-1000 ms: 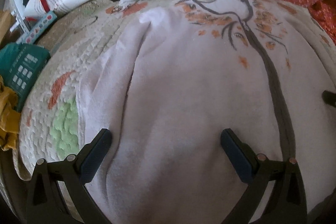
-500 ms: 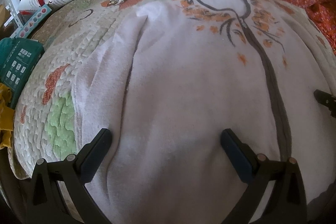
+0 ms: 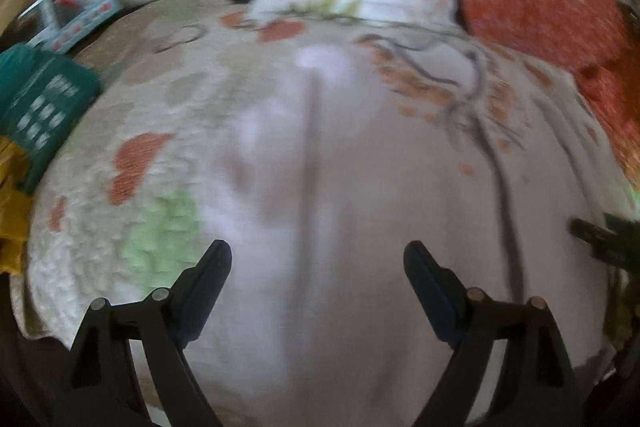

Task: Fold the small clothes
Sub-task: 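Move both tools over the white tree-print shirt lying on the bed, then grasp the grey cuff of a shirt sleeve with the right gripper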

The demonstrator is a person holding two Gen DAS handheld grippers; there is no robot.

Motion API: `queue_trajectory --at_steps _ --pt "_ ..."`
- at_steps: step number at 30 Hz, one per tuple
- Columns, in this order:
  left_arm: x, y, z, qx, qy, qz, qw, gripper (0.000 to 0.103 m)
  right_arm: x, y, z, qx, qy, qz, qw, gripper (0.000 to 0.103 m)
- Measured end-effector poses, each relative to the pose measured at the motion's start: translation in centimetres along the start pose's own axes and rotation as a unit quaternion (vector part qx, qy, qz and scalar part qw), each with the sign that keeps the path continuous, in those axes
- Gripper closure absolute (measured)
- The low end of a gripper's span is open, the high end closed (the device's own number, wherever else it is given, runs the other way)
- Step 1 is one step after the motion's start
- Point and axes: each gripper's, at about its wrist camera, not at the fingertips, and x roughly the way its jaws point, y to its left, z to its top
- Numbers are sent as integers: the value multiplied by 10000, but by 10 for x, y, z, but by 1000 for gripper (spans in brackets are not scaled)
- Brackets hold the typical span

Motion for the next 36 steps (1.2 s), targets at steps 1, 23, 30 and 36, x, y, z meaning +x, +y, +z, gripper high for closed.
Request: queue_trajectory --at_steps 1,23,30,36 --pt "5 9 -1 -68 118 86 9999 15 -3 2 0 -31 -42 29 10000 15" --pt "14 124 10 -1450 288 1448 9784 94 -29 3 7 10 -569 173 9982 30" --pt "3 69 18 -902 -137 655 9937 58 -49 -23 12 331 -833 53 9960 30" --pt "-11 16 15 -363 -475 183 9980 42 -68 -107 9 1571 -870 59 9837 30"
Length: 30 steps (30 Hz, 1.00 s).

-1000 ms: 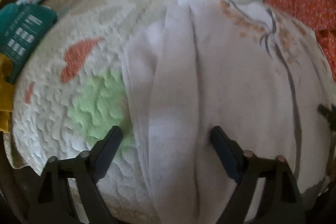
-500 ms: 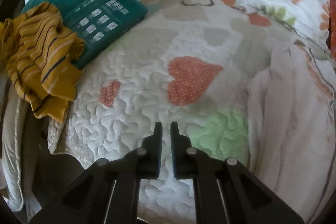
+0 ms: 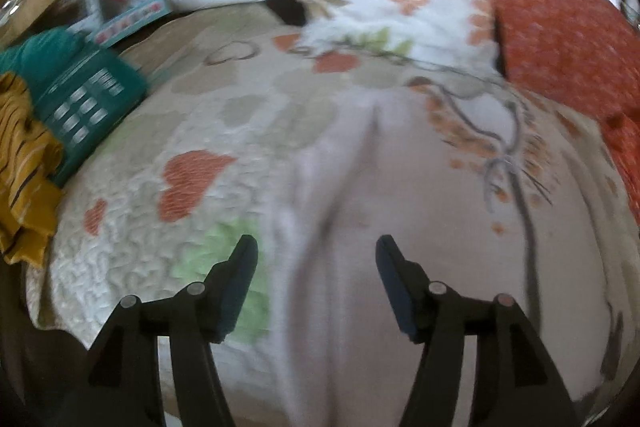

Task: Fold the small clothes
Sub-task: 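Grasp the grey cuff of a shirt sleeve with the right gripper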

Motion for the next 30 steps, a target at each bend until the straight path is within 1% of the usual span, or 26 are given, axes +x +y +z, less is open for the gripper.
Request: queue_trajectory --at_steps 1,2,4,6,7,10,12,14,15,16,17,18,19,20,21,22,24,25,26,27,28,29,30 --pt "1 -9 -2 105 25 -65 9999 41 0 -15 -1 176 78 -3 9998 29" --pt "3 -16 -4 193 70 -126 9997 41 0 -21 -1 219 119 3 9997 29" --pt "6 -31 -8 353 197 -282 9988 41 -3 -28 -10 130 223 47 9997 29" --pt "10 -41 -11 472 285 -415 9976 41 -9 -23 -23 -195 294 313 9989 29" --pt "11 -48 -13 541 312 -465 9970 41 -15 -17 -34 -436 339 562 9969 29" --pt "14 -62 -18 729 363 -522 9953 41 -21 3 -64 -871 531 1037 9894 29" --pt "16 -67 -21 791 390 -527 9947 41 -18 13 -85 -1081 715 1083 9856 29" --pt "18 -69 -23 823 420 -524 9943 41 -10 20 -101 -1262 878 936 9837 31" --pt "18 -70 -23 827 424 -515 9943 41 -6 23 -107 -1377 952 839 9823 39" --pt "18 -70 -23 824 426 -505 9944 41 -6 26 -110 -1547 896 653 9817 60" --pt "18 -70 -23 813 423 -503 9945 41 -9 26 -108 -1534 880 763 9813 89" --pt "18 -69 -23 790 412 -501 9948 41 -12 21 -103 -1347 868 877 9832 90" --pt "18 -68 -23 763 397 -496 9951 41 -18 12 -95 -1092 718 865 9876 91" --pt "17 -68 -22 740 385 -491 9953 41 -22 6 -91 -1004 579 687 9909 91" --pt "17 -67 -22 715 375 -483 9956 41 -27 -7 -81 -830 350 228 9957 91" --pt "17 -66 -22 695 378 -482 9957 41 -29 -17 -74 -680 239 -17 9974 91" --pt "18 -66 -22 688 400 -501 9956 41 -34 -45 -62 -233 -36 -663 9975 92" --pt "18 -66 -22 688 424 -513 9954 41 -36 -58 -57 -50 -184 -1095 9938 91" --pt "19 -67 -23 689 446 -520 9953 41 -37 -71 -54 85 -329 -1568 9871 91" --pt "20 -67 -23 695 463 -523 9951 41 -37 -79 -53 183 -388 -1909 9807 89" --pt "20 -68 -24 709 469 -521 9950 41 -35 -91 -54 360 -372 -2165 9749 85" --pt "20 -68 -24 718 466 -516 9950 41 -34 -97 -55 497 -327 -2154 9747 82" --pt "20 -68 -24 709 458 -514 9951 41 -32 -101 -57 638 -275 -1992 9775 81"
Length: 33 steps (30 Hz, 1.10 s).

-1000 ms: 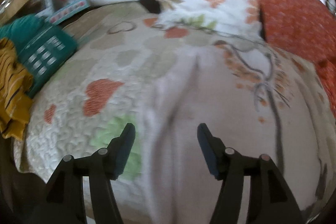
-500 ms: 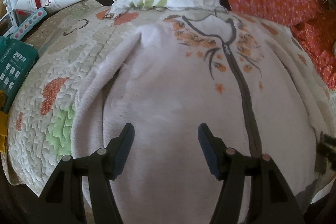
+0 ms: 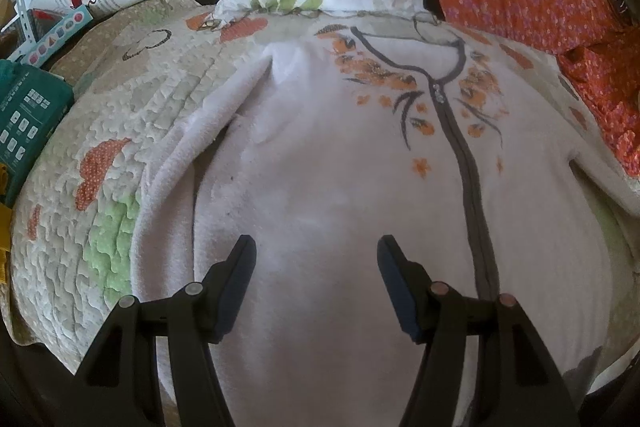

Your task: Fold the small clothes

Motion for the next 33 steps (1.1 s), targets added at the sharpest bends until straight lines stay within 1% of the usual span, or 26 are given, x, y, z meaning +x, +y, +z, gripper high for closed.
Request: queue_trajectory --at_steps 2,4,6,8,10,11,13,15,16,18,20,24,26,27,28,30,31,32,33 --pt "0 1 0 -22 -13 -5 10000 41 0 3 -1 64 45 224 9997 79" --pt "0 3 -1 -47 -12 6 10000 41 -7 13 -4 -97 -90 307 9994 77" --pt "-1 8 -2 -69 -14 28 10000 41 -13 25 -5 -273 -232 396 9986 72" --pt "-5 16 0 -110 -38 46 9999 41 -20 30 -9 -349 -318 560 9973 59" --pt "-14 32 3 -247 -170 88 9995 41 -22 39 -9 -394 -354 749 9958 52" --pt "-19 44 5 -383 -255 133 9989 40 -22 45 -10 -433 -367 809 9951 51" --pt "-26 69 5 -710 -345 239 9966 30 -23 55 -13 -550 -356 888 9939 50" --pt "-27 98 1 -1138 -343 333 9924 28 -23 62 -17 -643 -316 935 9930 50" --pt "-26 113 -1 -1371 -274 351 9895 28 -23 67 -19 -703 -299 984 9922 50" --pt "-21 134 -8 -1656 -111 286 9857 28 -24 75 -22 -787 -286 1042 9910 50" --pt "-17 141 -13 -1698 12 177 9853 28 -24 80 -23 -832 -264 1110 9900 50" --pt "-5 130 -21 -1359 322 38 9902 29 -23 93 -24 -893 -191 1257 9879 50" --pt "5 124 -23 -1256 536 -121 9906 69 -22 99 -25 -927 -170 1301 9870 50" --pt "9 122 -24 -1241 664 -300 9896 99 -23 103 -26 -964 -170 1310 9865 50" --pt "8 122 -23 -1291 680 -346 9887 98 -24 105 -26 -997 -182 1320 9861 50" --pt "0 126 -17 -1317 539 -24 9898 98 -26 110 -27 -1052 -217 1328 9853 50" --pt "-5 133 -13 -1375 385 358 9891 98 -28 113 -27 -1090 -258 1323 9849 50" --pt "-10 140 -8 -1402 216 845 9863 98 -30 115 -27 -1115 -284 1321 9845 50" --pt "-16 148 -3 -1435 31 1414 9795 98 -31 116 -28 -1139 -302 1324 9842 50"
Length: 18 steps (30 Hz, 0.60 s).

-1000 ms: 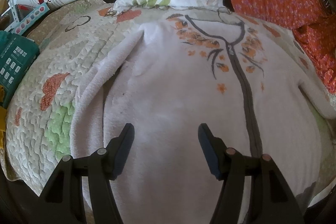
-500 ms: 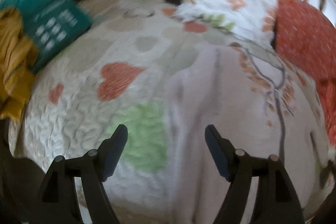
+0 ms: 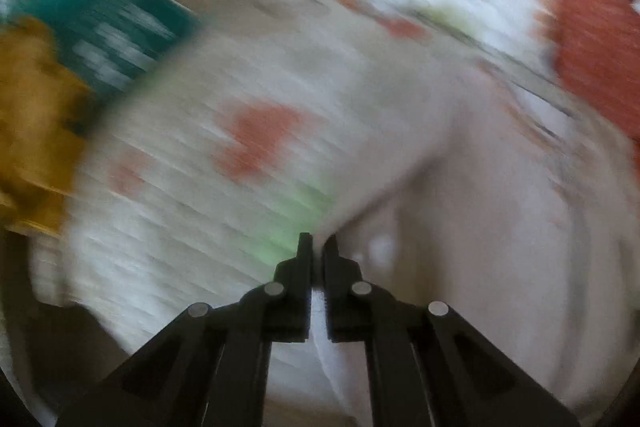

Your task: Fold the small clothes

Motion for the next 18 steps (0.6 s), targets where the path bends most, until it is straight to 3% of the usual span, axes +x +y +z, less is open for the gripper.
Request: queue_trajectory --at_steps 1,3,5,6,8,10,11,13,16,18 --pt "-3 9 7 -148 -247 516 9983 98 0 3 0 -34 -4 13 10000 50" --pt "-3 26 15 -475 -438 1093 9919 92 2 7 0 -79 32 68 9999 50" --pt "-3 36 14 -721 -383 1105 9905 90 4 8 -1 -100 79 153 9998 50" --pt "-5 37 12 -780 -318 846 9928 88 5 9 -3 -104 122 239 9996 50" --pt "-11 32 2 -836 -112 -92 9964 77 6 7 -7 -72 220 473 9986 50" --pt "-18 25 -15 -831 93 -899 9924 61 7 4 -12 25 374 769 9963 50" --pt "-20 18 -22 -738 215 -1194 9899 60 7 2 -16 94 448 905 9948 49" --pt "-21 -5 -39 -394 433 -1675 9841 55 8 -2 -27 357 660 1299 9887 49" --pt "-16 -38 -68 102 827 -2025 9757 48 9 -4 -45 758 934 1844 9755 49" --pt "-10 -60 -89 393 1181 -2239 9666 44 8 1 -55 819 1036 1976 9713 49"
